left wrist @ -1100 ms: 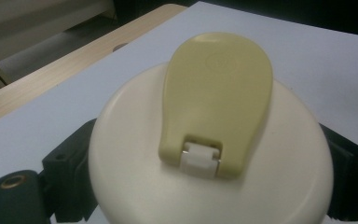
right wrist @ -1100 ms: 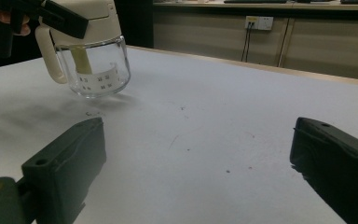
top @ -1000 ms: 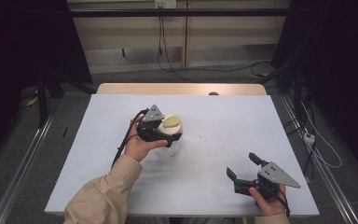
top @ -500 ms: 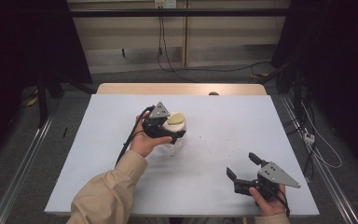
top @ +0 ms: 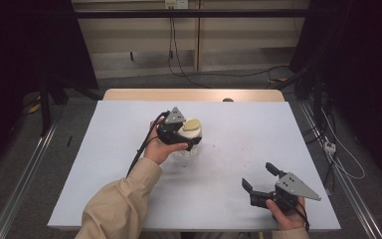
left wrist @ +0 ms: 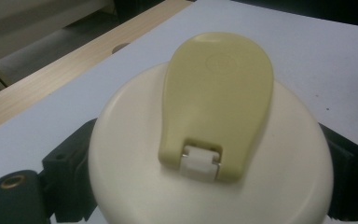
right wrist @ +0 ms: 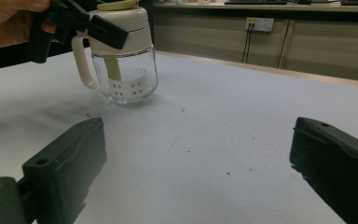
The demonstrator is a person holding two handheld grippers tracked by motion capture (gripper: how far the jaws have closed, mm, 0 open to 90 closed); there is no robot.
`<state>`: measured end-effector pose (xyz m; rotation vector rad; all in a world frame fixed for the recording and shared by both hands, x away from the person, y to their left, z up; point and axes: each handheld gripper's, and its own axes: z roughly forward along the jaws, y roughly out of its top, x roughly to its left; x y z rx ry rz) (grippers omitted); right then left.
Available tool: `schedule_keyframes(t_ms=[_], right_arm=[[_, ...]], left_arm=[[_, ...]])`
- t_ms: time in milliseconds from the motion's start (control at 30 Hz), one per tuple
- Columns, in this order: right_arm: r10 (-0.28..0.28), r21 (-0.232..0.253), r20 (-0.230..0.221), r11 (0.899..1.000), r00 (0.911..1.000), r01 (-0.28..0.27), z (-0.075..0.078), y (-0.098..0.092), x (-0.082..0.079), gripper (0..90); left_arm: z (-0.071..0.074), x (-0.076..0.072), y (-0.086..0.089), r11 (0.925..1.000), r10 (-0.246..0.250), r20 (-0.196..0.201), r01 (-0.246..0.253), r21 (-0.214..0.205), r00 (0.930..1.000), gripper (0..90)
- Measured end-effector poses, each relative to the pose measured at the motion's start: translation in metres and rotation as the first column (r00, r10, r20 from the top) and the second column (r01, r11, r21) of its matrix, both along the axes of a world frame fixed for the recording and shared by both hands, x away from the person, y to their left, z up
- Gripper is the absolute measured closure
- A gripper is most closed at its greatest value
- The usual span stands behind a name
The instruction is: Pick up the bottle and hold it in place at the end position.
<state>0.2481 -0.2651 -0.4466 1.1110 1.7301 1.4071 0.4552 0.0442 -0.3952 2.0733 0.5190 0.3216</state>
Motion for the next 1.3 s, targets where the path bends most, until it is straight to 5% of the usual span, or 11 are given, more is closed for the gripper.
schedule_keyframes(t_ms=[900,1300], right_arm=[[0.012,-0.003,-0.002,1.000,0.9999,-0.012,0.000,0.002,0.001,3.4],[0.016,-0.006,-0.006,1.000,0.9998,-0.016,-0.001,0.003,0.001,3.4]], left_arm=[[-0.009,0.005,-0.022,0.9993,-0.031,-0.012,0.031,0.021,0.9995,10.9],[-0.013,0.010,-0.021,0.9996,-0.024,-0.031,0.023,-0.016,0.9992,10.6]])
